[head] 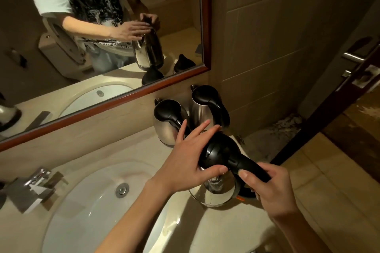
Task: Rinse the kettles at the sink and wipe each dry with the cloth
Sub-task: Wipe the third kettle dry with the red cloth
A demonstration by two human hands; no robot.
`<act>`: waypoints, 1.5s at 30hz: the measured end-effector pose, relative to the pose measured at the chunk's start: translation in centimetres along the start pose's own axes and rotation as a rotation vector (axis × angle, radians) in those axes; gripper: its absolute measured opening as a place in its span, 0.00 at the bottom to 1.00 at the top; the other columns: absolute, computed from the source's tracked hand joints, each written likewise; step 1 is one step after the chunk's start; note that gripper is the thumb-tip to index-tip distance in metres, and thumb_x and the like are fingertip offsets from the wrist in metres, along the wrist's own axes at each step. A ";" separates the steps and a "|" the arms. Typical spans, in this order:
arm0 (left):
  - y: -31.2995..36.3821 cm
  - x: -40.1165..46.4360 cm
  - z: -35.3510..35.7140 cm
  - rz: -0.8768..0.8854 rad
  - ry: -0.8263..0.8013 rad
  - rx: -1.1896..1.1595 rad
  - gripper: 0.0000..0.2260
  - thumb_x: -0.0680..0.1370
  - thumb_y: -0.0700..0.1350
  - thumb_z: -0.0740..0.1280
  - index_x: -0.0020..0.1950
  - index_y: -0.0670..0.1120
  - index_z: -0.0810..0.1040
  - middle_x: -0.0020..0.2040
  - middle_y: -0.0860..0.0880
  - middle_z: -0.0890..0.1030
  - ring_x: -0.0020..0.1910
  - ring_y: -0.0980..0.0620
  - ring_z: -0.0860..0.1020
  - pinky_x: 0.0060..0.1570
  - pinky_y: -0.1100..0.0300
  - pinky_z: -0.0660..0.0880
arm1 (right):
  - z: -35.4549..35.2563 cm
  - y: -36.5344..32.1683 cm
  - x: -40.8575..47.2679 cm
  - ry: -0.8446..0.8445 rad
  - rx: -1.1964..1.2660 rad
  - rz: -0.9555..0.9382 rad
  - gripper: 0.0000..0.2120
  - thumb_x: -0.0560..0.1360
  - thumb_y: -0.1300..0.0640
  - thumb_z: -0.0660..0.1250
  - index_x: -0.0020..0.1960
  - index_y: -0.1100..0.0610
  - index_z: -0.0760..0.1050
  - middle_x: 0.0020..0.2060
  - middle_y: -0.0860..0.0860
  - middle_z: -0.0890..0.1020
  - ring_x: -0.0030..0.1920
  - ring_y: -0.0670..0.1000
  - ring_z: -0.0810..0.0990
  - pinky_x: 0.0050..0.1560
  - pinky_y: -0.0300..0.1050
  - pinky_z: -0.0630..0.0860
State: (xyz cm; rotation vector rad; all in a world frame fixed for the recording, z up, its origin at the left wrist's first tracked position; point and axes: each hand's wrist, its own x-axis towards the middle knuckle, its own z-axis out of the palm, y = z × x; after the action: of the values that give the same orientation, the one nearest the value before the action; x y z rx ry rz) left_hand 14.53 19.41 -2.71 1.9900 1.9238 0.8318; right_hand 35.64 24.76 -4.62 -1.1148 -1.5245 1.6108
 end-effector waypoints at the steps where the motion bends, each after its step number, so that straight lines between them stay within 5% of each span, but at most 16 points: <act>1: -0.1 0.0 0.1 -0.008 0.005 -0.008 0.38 0.74 0.69 0.62 0.79 0.53 0.60 0.75 0.66 0.54 0.79 0.62 0.51 0.77 0.42 0.39 | 0.0 0.0 0.2 -0.004 0.006 0.006 0.10 0.74 0.72 0.73 0.35 0.63 0.81 0.21 0.49 0.76 0.22 0.42 0.74 0.24 0.32 0.68; 4: -0.5 0.0 0.5 -0.026 0.074 -0.068 0.36 0.73 0.68 0.65 0.77 0.54 0.64 0.72 0.72 0.57 0.78 0.64 0.53 0.78 0.44 0.43 | 0.3 -0.3 0.6 0.009 0.006 0.003 0.15 0.73 0.73 0.73 0.33 0.59 0.79 0.20 0.48 0.75 0.21 0.41 0.74 0.23 0.31 0.68; 8: -2.0 -1.6 2.2 -0.152 0.378 -0.219 0.27 0.77 0.62 0.64 0.73 0.52 0.69 0.72 0.57 0.71 0.74 0.55 0.66 0.75 0.56 0.59 | -0.1 -0.4 1.2 0.015 0.004 -0.027 0.20 0.75 0.74 0.72 0.30 0.56 0.77 0.18 0.47 0.73 0.20 0.41 0.72 0.23 0.29 0.67; 11: -4.6 -4.1 4.8 -0.392 0.592 -0.238 0.14 0.80 0.54 0.61 0.64 0.54 0.74 0.60 0.58 0.76 0.62 0.59 0.74 0.62 0.61 0.70 | -0.9 -0.2 1.6 0.022 -0.027 -0.095 0.20 0.73 0.62 0.76 0.26 0.48 0.78 0.19 0.46 0.72 0.21 0.41 0.71 0.25 0.32 0.67; 15: -8.7 -5.9 9.4 -0.667 0.367 -0.145 0.12 0.80 0.46 0.66 0.64 0.46 0.76 0.59 0.51 0.76 0.59 0.49 0.76 0.58 0.56 0.72 | -1.9 0.7 1.9 0.106 -0.105 -0.077 0.12 0.66 0.48 0.73 0.25 0.45 0.77 0.19 0.46 0.72 0.22 0.42 0.71 0.26 0.34 0.68; 18: -10.5 -5.6 11.6 -0.659 0.167 -0.051 0.16 0.79 0.49 0.68 0.65 0.46 0.76 0.61 0.48 0.76 0.60 0.46 0.74 0.59 0.55 0.71 | -2.3 0.7 1.7 0.104 -0.103 -0.120 0.14 0.67 0.45 0.72 0.24 0.46 0.75 0.19 0.49 0.73 0.21 0.42 0.71 0.26 0.31 0.68; 22: -12.2 -4.3 13.7 -0.607 0.004 0.071 0.28 0.72 0.63 0.69 0.68 0.51 0.74 0.64 0.51 0.74 0.60 0.48 0.73 0.59 0.51 0.74 | -2.9 1.6 1.3 0.101 -0.048 -0.086 0.27 0.74 0.70 0.74 0.23 0.48 0.76 0.18 0.48 0.74 0.20 0.42 0.74 0.24 0.29 0.69; 26: -13.8 -4.1 15.6 -0.566 -0.078 0.176 0.26 0.73 0.56 0.71 0.69 0.50 0.72 0.64 0.49 0.76 0.58 0.44 0.74 0.55 0.49 0.74 | -2.9 2.7 1.3 0.095 -0.071 -0.082 0.19 0.70 0.60 0.74 0.24 0.44 0.77 0.19 0.46 0.74 0.21 0.41 0.73 0.25 0.30 0.70; 29: -13.4 -3.9 14.6 -0.603 0.070 0.048 0.10 0.77 0.42 0.66 0.58 0.47 0.76 0.47 0.49 0.81 0.47 0.43 0.78 0.45 0.55 0.73 | -2.6 3.2 1.4 0.100 -0.059 -0.074 0.17 0.68 0.56 0.73 0.24 0.44 0.77 0.19 0.47 0.74 0.21 0.42 0.73 0.26 0.31 0.70; 31: -12.4 -3.6 13.2 -0.716 0.222 -0.145 0.03 0.80 0.40 0.65 0.53 0.45 0.76 0.39 0.55 0.78 0.42 0.46 0.78 0.39 0.68 0.69 | -2.4 3.3 1.3 0.102 -0.072 -0.069 0.14 0.67 0.48 0.74 0.24 0.43 0.78 0.19 0.47 0.74 0.22 0.43 0.72 0.26 0.32 0.70; 33: -10.6 -3.4 11.4 -0.802 0.416 -0.301 0.03 0.81 0.43 0.65 0.54 0.46 0.77 0.41 0.59 0.78 0.44 0.49 0.79 0.39 0.71 0.68 | -2.3 3.4 1.2 0.104 -0.074 -0.053 0.13 0.66 0.43 0.72 0.25 0.44 0.77 0.19 0.47 0.73 0.22 0.46 0.71 0.26 0.37 0.69; 35: -8.1 -3.6 9.3 -0.835 0.612 -0.464 0.04 0.81 0.45 0.66 0.53 0.48 0.79 0.44 0.57 0.81 0.48 0.52 0.80 0.47 0.64 0.73 | -2.4 3.4 1.2 0.105 -0.071 -0.034 0.15 0.66 0.42 0.71 0.24 0.46 0.75 0.19 0.48 0.71 0.23 0.52 0.69 0.27 0.42 0.69; 39: -1.1 -3.2 4.6 -0.693 0.897 -0.787 0.04 0.80 0.45 0.67 0.51 0.53 0.80 0.45 0.58 0.84 0.48 0.57 0.81 0.51 0.59 0.77 | -2.4 2.3 1.1 0.093 -0.031 -0.013 0.17 0.65 0.42 0.72 0.25 0.50 0.74 0.19 0.50 0.70 0.23 0.55 0.66 0.26 0.44 0.67; 43: 4.3 -2.2 3.4 -0.472 0.750 -0.893 0.11 0.78 0.50 0.64 0.59 0.49 0.76 0.49 0.54 0.82 0.48 0.58 0.81 0.45 0.65 0.76 | -2.1 0.5 0.9 0.077 -0.027 -0.039 0.20 0.65 0.42 0.71 0.25 0.54 0.70 0.20 0.51 0.67 0.23 0.53 0.66 0.28 0.45 0.65; 45: 5.5 -2.7 3.7 -0.324 0.672 -0.742 0.17 0.79 0.54 0.63 0.68 0.58 0.71 0.58 0.59 0.80 0.55 0.58 0.80 0.51 0.65 0.76 | -1.9 -0.5 0.7 0.061 0.029 -0.042 0.18 0.66 0.43 0.71 0.26 0.53 0.70 0.21 0.50 0.67 0.23 0.51 0.65 0.30 0.46 0.63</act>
State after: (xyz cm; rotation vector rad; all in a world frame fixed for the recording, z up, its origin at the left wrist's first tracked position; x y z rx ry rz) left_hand 21.27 17.05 -3.26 0.9954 1.7376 1.9200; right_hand 37.06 26.25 -4.20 -1.0993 -1.4707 1.5526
